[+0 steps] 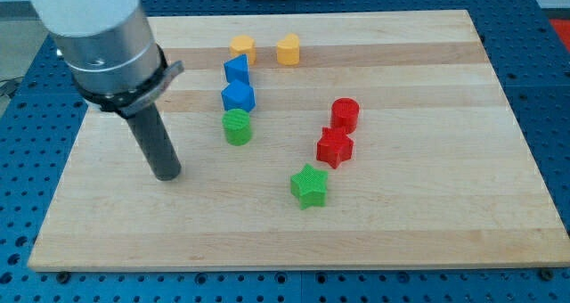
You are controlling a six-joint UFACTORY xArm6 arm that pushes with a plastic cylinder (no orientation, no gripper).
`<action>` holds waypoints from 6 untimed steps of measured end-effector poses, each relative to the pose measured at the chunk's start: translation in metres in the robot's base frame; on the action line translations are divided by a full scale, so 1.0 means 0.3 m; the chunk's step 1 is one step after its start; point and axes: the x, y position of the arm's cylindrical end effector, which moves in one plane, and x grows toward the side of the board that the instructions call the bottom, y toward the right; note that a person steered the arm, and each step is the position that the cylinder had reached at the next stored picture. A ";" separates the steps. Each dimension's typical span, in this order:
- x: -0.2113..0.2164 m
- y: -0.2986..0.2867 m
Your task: Slightly push green circle to the right of the board
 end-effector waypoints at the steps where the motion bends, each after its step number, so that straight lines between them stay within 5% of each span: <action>1: -0.272 0.028; 2: -0.365 0.077; 5: -0.272 0.144; 6: -0.324 0.331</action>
